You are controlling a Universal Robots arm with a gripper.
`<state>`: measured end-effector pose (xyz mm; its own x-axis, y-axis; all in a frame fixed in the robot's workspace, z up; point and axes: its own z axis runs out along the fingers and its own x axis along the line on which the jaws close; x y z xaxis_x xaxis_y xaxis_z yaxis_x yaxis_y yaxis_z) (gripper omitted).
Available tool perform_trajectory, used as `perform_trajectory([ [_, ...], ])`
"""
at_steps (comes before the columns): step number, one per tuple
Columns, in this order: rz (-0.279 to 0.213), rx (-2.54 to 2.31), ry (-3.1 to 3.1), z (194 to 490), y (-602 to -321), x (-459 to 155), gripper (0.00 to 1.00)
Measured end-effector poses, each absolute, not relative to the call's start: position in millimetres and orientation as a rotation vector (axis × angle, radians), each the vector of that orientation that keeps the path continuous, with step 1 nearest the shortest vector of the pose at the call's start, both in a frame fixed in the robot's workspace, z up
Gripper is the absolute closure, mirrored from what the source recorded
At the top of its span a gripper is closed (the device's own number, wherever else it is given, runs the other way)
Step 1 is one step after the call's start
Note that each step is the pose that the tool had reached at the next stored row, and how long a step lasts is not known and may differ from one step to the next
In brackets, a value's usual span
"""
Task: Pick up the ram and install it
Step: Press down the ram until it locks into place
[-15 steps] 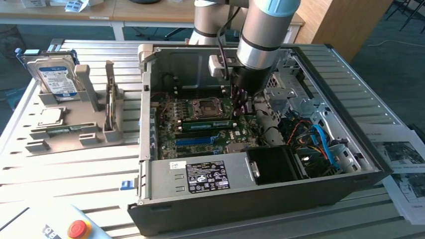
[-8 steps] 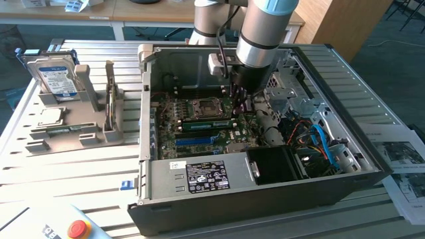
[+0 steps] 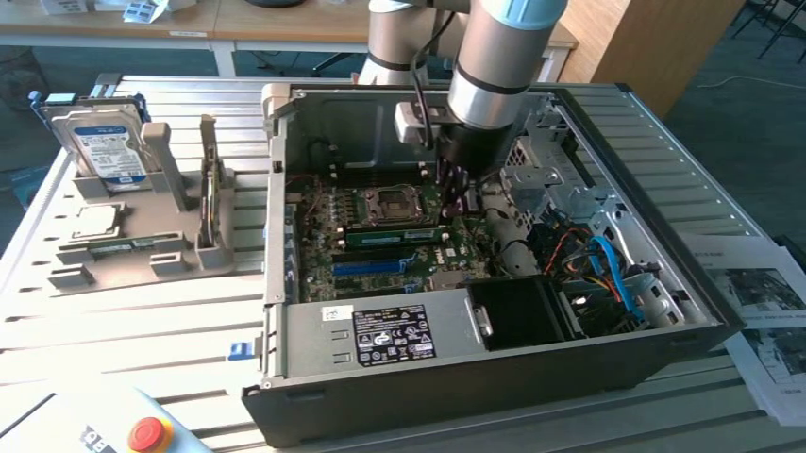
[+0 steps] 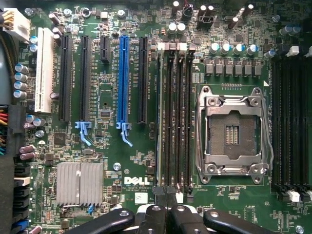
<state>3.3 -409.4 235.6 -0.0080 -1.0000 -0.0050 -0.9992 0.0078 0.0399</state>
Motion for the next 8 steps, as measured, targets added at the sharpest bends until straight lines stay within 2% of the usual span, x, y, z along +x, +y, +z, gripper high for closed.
perform_trajectory([
  [8, -0.043, 2.199, -2.216, 229.6, -409.5, 3.4, 0.90],
])
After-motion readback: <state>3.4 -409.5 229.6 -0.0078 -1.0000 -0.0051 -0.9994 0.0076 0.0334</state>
